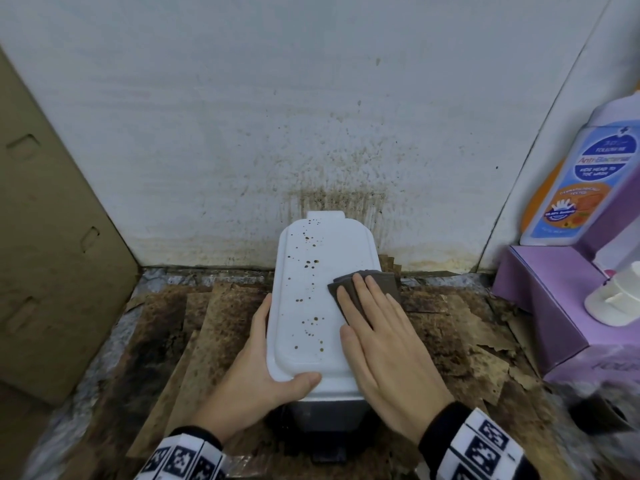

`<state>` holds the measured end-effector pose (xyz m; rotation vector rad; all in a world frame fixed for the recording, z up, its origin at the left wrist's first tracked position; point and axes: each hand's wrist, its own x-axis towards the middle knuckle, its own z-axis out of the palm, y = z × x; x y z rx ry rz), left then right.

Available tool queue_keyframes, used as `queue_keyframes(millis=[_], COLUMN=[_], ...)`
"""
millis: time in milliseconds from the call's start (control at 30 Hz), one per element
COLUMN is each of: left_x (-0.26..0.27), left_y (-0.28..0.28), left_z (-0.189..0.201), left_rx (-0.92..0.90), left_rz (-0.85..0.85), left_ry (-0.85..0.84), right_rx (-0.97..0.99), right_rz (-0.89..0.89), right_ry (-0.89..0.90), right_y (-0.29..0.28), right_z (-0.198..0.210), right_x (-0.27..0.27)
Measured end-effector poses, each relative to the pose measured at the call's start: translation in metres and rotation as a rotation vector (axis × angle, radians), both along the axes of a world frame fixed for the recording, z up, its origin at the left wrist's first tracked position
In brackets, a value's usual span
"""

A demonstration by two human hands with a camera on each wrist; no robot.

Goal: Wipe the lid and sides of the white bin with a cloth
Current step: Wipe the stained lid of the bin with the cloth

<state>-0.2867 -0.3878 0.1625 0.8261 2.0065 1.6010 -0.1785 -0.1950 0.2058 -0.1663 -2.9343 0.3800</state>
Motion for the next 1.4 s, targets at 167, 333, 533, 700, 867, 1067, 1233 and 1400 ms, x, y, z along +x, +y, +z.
queue_keyframes(millis=[167,333,533,700,867,1067,1233,1400], left_x=[-0.002,-0.002,-0.001,-0.001,-0.002,-0.001,-0.001,0.001], left_y=[-0.001,0.0,-0.001,-0.001,0.0,-0.001,0.0,0.0], left_z=[-0.001,-0.001,-0.001,0.0,-0.001,-0.001,-0.001,0.0], left_rx=[-0.03,-0.022,-0.017,-0.014,-0.015,-0.019,-0.019,-0.02], left_rz=[0.002,-0.01,-0.014,-0.007,-0.005,-0.011,-0.013,-0.01], left_ry=[0.007,0.006,-0.008,0.008,0.001,-0.005,0.016,0.015], right_rx=[-0.116,-0.123,-0.34,-0.143,0.001,-0.135,-0.142,-0.101], right_rz=[0.048,0.044,0.156,0.197,0.216,0.136,0.058,0.065], right_ry=[-0.164,-0.229,-0.252,-0.177,-0.197,-0.166,-0.149,-0.182], right_y=[0.011,0.027,0.047,0.069,0.074,0.064,0.043,0.015], right_z=[0.02,0.018,0.029,0.025,0.021,0.018,0.012,0.014], right_x=[-0.024,-0.056,-0.06,-0.057,-0.07,-0.075,-0.053,-0.01])
